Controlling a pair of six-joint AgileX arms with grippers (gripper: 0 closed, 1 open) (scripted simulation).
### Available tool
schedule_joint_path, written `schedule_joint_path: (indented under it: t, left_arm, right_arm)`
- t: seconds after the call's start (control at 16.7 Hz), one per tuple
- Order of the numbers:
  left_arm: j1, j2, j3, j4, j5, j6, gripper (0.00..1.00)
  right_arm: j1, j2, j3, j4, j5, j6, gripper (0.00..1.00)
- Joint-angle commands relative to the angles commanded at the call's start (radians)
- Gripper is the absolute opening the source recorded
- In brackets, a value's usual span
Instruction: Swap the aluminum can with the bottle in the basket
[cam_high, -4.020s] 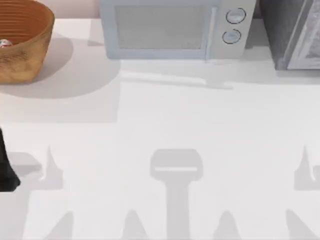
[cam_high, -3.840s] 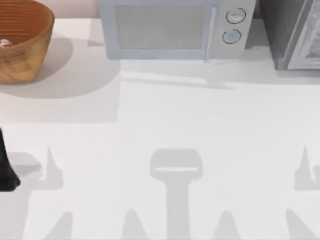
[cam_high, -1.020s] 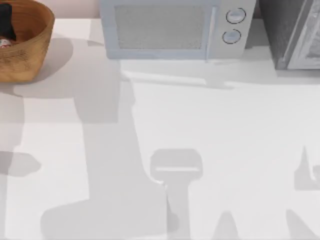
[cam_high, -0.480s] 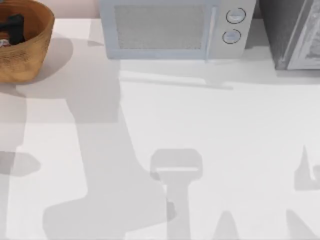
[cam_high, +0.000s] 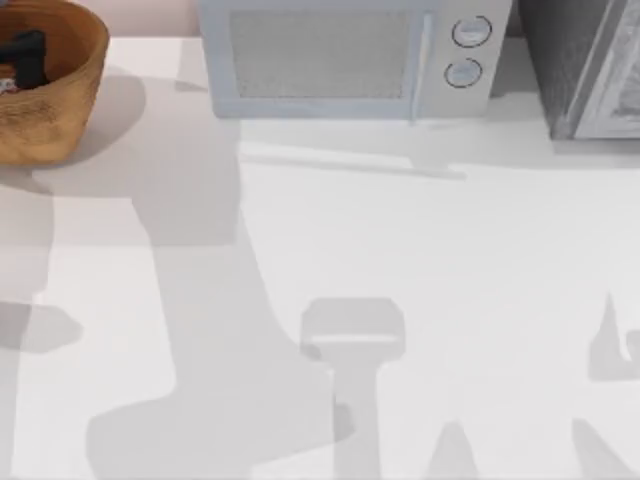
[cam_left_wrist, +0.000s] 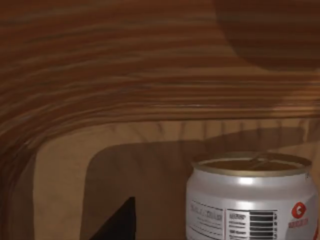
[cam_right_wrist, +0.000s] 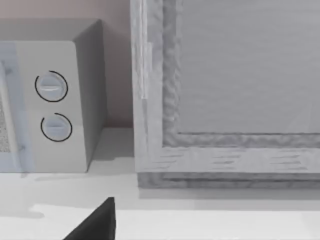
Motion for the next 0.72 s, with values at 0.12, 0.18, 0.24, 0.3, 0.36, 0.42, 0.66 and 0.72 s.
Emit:
schedule_joint_path:
  t: [0.12,0.18,0.24,0.3,0.36,0.42,0.66,0.72]
  left_arm:
    - [0.0,0.0,0.0,0.0,0.0,0.0,0.62]
    - [0.0,0.0,0.0,0.0,0.0,0.0,0.55]
    - [0.0,0.0,0.0,0.0,0.0,0.0,0.47]
    - [0.0,0.0,0.0,0.0,0.0,0.0,0.4]
    - [0.0,0.0,0.0,0.0,0.0,0.0,0.32]
    - [0.0,0.0,0.0,0.0,0.0,0.0,0.25]
    - [0.0,0.0,0.0,0.0,0.0,0.0,0.0]
    - [0.0,0.0,0.0,0.0,0.0,0.0,0.0]
  right_arm:
    - [0.0,0.0,0.0,0.0,0.0,0.0,1.0]
    - [0.0,0.0,0.0,0.0,0.0,0.0,1.0]
    - [0.0,0.0,0.0,0.0,0.0,0.0,1.0]
    - [0.0,0.0,0.0,0.0,0.0,0.0,1.0]
    - [0.0,0.0,0.0,0.0,0.0,0.0,1.0]
    - [0.0,0.0,0.0,0.0,0.0,0.0,1.0]
    - [0.0,0.0,0.0,0.0,0.0,0.0,1.0]
    - [0.0,0.0,0.0,0.0,0.0,0.0,1.0]
